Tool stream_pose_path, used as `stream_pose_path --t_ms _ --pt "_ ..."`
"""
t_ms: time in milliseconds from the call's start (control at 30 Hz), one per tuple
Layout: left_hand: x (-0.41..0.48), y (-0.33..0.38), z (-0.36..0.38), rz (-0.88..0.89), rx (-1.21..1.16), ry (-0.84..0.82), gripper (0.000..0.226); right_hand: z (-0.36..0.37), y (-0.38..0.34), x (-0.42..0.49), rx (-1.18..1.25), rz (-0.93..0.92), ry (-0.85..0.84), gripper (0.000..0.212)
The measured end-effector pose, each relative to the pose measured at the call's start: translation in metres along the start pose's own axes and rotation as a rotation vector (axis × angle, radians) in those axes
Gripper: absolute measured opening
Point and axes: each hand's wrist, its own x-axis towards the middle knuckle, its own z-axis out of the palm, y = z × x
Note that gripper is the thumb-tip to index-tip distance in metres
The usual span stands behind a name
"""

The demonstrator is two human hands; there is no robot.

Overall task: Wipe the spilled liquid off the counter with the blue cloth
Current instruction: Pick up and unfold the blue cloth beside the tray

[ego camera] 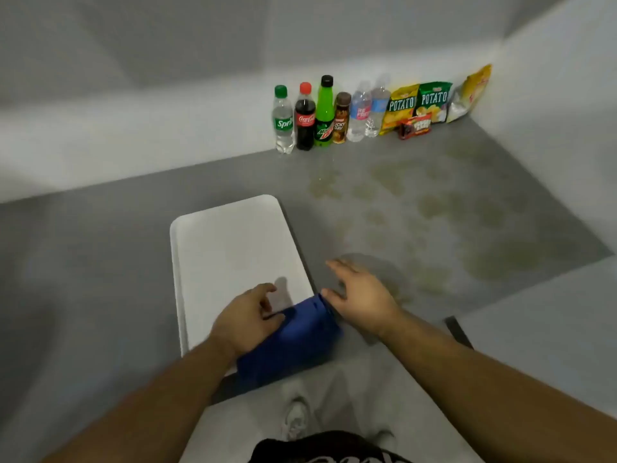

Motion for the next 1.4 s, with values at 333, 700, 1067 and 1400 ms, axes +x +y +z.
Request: stream_pose_path --t_ms 333,700,1067,1400 --pt "-0.002 -0.023 -0.006 -0.043 0.211 -0.134 0.032 0.061 -0.020 -0.002 -0.245 -0.130 -0.133 0.061" --pt "-0.008 -0.036 -0.012 0.049 0.098 -0.189 0.013 0.065 -0.025 -0.005 -0.204 -0.133 -0.018 0.029" --pt "-0.011 0.002 -0.028 0.180 -0.215 -0.245 0.004 0.025 -0.013 -0.055 0.374 0.016 0.133 0.017" --pt "-0.011 0.055 0.005 0.010 -0.724 -0.449 0.027 0.003 0.016 -0.129 0.905 0.243 0.409 0.013"
